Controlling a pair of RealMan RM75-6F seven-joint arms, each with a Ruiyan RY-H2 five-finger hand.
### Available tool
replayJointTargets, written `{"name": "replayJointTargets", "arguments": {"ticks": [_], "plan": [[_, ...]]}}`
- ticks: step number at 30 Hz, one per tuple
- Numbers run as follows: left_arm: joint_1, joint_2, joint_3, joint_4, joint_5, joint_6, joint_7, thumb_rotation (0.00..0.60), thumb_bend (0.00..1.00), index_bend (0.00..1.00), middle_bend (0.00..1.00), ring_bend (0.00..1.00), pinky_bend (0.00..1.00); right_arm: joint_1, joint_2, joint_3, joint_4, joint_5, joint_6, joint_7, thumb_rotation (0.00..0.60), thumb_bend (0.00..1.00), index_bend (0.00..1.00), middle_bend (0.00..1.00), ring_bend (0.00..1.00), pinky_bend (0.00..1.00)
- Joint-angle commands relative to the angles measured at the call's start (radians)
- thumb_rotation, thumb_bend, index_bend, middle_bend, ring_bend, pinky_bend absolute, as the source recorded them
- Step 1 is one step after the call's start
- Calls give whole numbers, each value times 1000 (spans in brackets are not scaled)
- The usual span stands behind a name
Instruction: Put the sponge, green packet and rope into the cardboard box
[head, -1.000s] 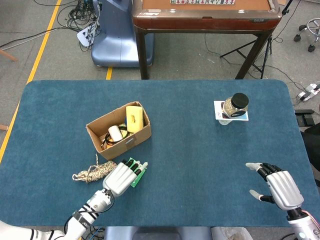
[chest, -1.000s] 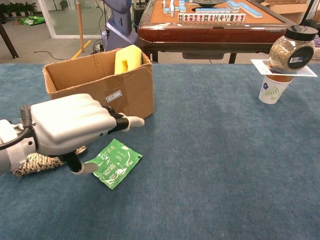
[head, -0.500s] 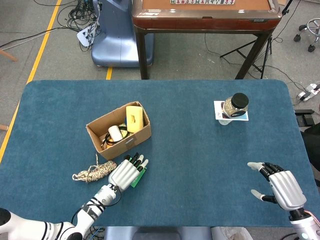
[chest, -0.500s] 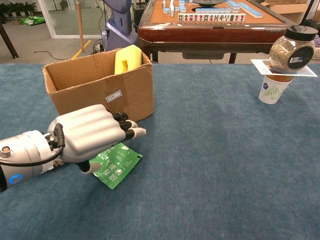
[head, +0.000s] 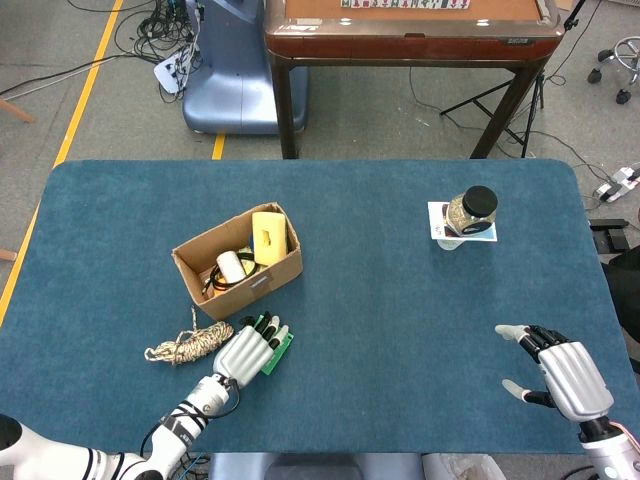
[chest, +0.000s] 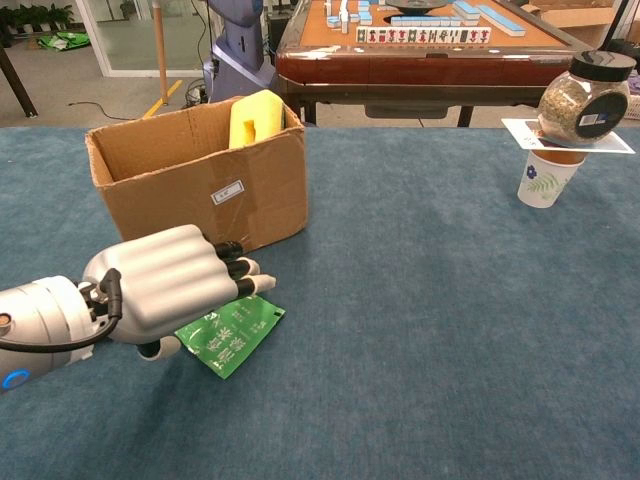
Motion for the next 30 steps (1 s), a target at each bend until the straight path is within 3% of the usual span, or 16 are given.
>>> {"name": "replayJointTargets", "arguments": {"ticks": [1, 18, 30], "plan": [[-1, 6, 4, -9, -10, 8, 8, 600, 206, 86, 123, 110, 363, 0, -1, 0, 0, 0, -1, -1, 600, 6, 287, 366, 329, 454], [-31, -20, 11, -37, -166, 60, 144, 600, 206, 101, 123, 115, 366, 0, 0, 2, 0, 2, -1, 1, 600, 6, 287, 366, 329, 454], [-65, -59, 13, -26, -216, 72, 167, 600, 206, 125, 123, 134, 373, -1, 1, 3, 1, 2, 1, 5, 600, 7, 287, 366, 329, 454]]}}
